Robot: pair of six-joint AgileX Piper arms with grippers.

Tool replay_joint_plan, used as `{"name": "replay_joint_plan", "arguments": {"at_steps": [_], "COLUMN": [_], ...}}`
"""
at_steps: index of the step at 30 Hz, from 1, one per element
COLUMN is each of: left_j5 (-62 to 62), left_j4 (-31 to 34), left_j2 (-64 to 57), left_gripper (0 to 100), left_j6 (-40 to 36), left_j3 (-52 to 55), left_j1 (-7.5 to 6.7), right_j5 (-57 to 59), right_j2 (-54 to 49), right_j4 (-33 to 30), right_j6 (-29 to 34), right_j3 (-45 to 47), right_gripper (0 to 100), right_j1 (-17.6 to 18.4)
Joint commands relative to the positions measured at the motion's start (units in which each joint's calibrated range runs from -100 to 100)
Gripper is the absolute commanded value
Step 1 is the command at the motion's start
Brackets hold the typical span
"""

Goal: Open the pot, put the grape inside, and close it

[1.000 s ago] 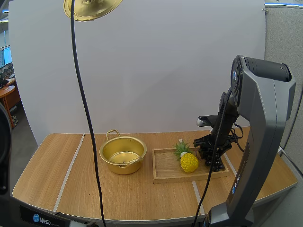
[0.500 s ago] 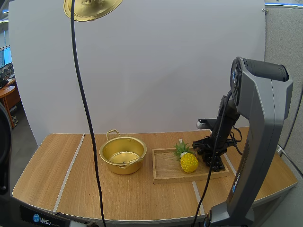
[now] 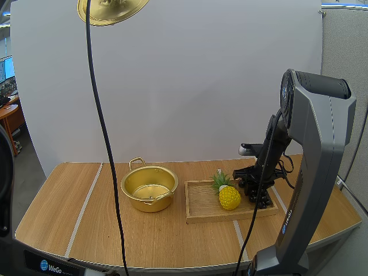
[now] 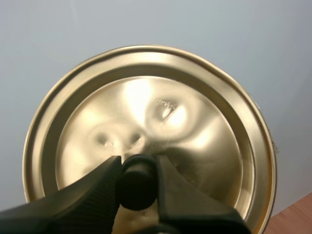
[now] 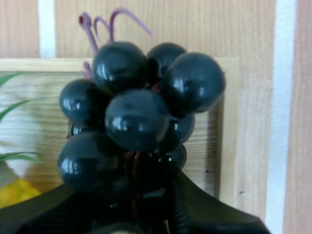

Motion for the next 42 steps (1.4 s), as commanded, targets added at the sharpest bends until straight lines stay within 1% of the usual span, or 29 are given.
{"name": "replay_joint_plan", "arguments": {"at_steps": [1, 7, 13, 18, 21, 29, 31, 34, 42], "left_j5": [-2.15, -2.15, -2.15, -2.15, -2.15, -2.15, -2.15, -2.15, -2.15], "left_j4": [0.96, 0.96, 0.96, 0.96, 0.96, 0.96, 0.96, 0.96, 0.96], "left_j2": [-0.46, -0.46, -0.46, -0.46, -0.46, -0.46, -0.46, -0.46, -0.46], "left_gripper": [0, 0, 0, 0, 0, 0, 0, 0, 0], "left_j6": [-0.16, -0.16, -0.16, -0.16, -0.16, -0.16, -0.16, -0.16, -0.16], "left_j3": [-0.43, -0.43, -0.43, -0.43, -0.43, -0.43, -0.43, -0.43, -0.43], "left_j1": [-0.18, -0.18, -0.18, -0.18, -0.18, -0.18, -0.18, -0.18, -0.18], "right_j5": [6.31, 13.71, 15.87, 18.13, 18.13, 18.27, 18.27, 18.27, 16.8], "right_j2": [-2.23, -8.39, -16.57, -22.29, -24.82, -29.27, -29.54, -29.54, -29.54], "right_j4": [1.35, 1.61, 4.13, 4.53, 6.68, 17.01, 17.5, 17.5, 17.5], "right_j6": [-0.1, -0.1, -0.1, -0.1, -0.47, -8.25, -8.78, -9.58, -9.59], "right_j3": [-2.68, -6.75, -7.32, -7.32, -7.32, -7.32, -7.32, -7.32, -7.32], "right_gripper": [0, 0, 0, 0, 0, 0, 0, 0, 0], "right_j1": [-0.05, -0.05, -0.05, -0.05, -0.05, 0.14, 1.24, 4.1, 14.29]}}
